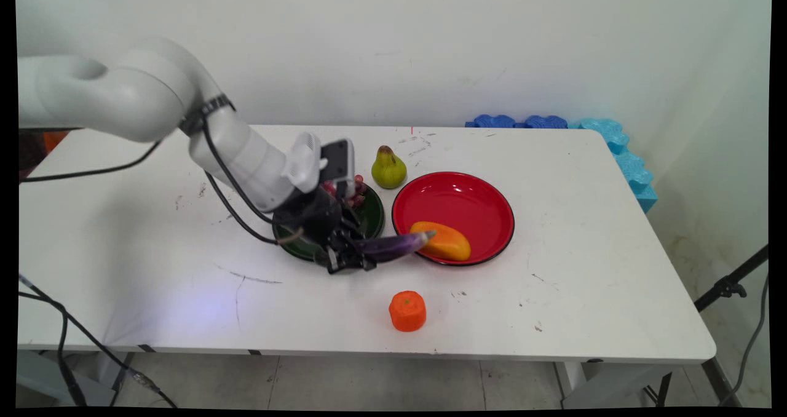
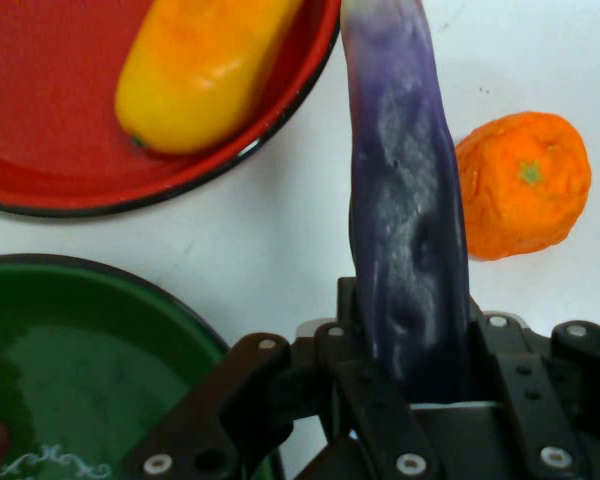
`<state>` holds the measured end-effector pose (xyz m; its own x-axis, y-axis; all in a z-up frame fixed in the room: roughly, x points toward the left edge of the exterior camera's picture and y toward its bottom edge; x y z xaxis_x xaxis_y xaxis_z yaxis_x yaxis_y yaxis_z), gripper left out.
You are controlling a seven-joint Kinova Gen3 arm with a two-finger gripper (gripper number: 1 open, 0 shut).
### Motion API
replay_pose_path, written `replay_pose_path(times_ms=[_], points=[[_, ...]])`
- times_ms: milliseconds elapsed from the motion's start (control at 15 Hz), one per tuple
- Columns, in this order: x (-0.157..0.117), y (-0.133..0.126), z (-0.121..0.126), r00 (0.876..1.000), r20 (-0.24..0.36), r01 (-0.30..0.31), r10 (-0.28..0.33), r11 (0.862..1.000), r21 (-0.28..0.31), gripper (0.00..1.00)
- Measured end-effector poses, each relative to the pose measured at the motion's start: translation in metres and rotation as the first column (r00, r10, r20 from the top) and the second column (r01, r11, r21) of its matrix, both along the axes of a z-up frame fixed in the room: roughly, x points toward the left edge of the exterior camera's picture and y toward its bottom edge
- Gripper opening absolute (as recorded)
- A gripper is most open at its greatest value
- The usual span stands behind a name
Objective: Place the picked object on the table
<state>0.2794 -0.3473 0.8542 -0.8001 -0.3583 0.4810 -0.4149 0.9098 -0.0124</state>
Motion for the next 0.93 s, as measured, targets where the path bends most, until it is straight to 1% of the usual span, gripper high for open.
replay_pose_path(times_ms=[133, 533, 600, 800, 933], points=[[-0.006, 0.0, -0.013, 1.0, 0.012, -0.007, 0.007, 1.0, 0.013, 0.0], [-0.019, -0.004, -0.037, 0.999, 0.034, -0.016, 0.015, 1.0, 0.026, 0.0], [-0.021, -0.005, -0.04, 0.999, 0.036, -0.016, 0.015, 1.0, 0.026, 1.0], [-0.025, -0.007, -0.043, 0.999, 0.036, -0.003, 0.003, 1.0, 0.019, 1.0], [-0.026, -0.008, -0.037, 1.0, 0.03, 0.002, -0.003, 1.0, 0.013, 1.0]])
